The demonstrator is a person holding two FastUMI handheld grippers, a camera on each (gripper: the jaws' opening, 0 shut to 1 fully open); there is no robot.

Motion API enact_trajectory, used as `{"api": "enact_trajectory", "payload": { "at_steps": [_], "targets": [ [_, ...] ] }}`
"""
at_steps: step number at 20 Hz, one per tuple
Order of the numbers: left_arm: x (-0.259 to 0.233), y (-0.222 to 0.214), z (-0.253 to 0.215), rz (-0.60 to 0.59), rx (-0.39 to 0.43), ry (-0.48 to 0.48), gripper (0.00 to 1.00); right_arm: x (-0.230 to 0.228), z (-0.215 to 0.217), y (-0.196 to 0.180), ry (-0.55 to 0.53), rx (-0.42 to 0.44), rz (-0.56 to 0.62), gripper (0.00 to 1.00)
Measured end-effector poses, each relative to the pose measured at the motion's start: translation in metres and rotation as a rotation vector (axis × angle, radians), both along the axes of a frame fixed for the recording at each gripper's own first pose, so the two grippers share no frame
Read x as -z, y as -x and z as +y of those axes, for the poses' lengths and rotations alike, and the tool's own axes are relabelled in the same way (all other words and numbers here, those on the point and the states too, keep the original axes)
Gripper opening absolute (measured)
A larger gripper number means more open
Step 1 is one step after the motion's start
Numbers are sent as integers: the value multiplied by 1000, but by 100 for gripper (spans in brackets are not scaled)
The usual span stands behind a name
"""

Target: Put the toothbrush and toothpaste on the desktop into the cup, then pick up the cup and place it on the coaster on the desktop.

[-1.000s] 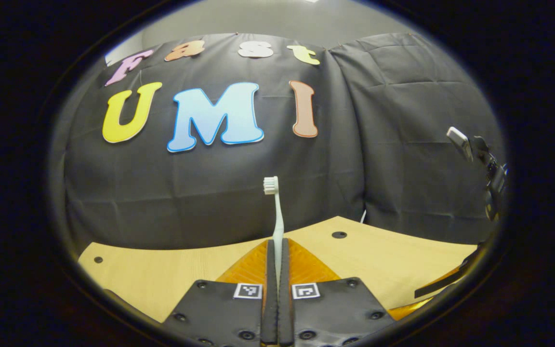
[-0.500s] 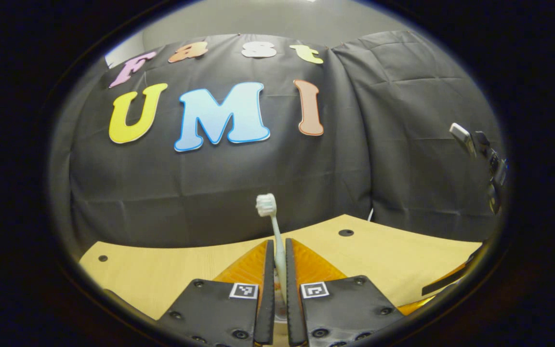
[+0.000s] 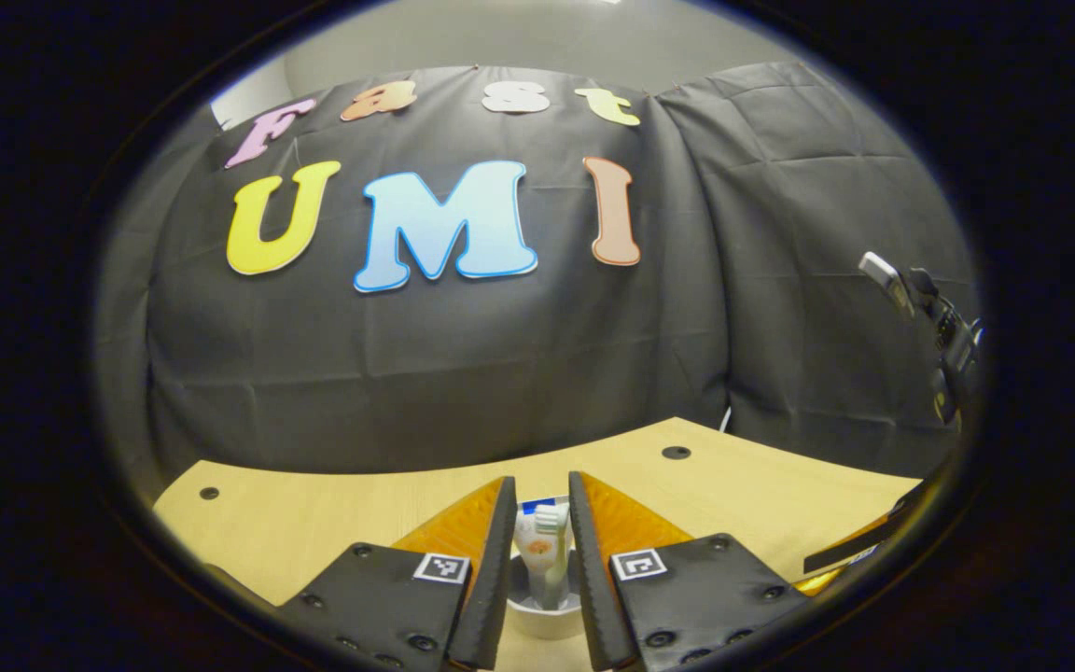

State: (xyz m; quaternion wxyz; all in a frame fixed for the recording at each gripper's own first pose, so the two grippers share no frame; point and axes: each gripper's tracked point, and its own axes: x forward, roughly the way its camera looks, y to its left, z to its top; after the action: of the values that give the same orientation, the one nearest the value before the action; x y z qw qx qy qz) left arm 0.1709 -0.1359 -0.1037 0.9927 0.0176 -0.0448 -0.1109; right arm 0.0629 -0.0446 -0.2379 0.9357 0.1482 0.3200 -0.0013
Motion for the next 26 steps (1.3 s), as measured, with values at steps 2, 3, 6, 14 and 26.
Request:
{"api": "enact_trajectory", "payload": {
  "at_steps": [2, 3, 6, 14, 26],
  "targets": [
    [2, 6, 6, 20, -12, 2, 43, -3, 0, -6, 22, -43, -4, 77],
    [3, 10, 7, 34, -8, 9, 47, -5, 1, -8, 31, -68, -3, 77],
    [2, 19, 15, 58, -24, 21, 56, -9, 2, -15, 77, -149, -4, 77],
    [-6, 38, 32, 89, -68, 44, 74, -24, 5, -35, 293, -435, 23, 76],
    [9, 63, 78, 174, -180, 72, 73, -35, 25, -83, 575, -874, 116, 75]
  ]
}}
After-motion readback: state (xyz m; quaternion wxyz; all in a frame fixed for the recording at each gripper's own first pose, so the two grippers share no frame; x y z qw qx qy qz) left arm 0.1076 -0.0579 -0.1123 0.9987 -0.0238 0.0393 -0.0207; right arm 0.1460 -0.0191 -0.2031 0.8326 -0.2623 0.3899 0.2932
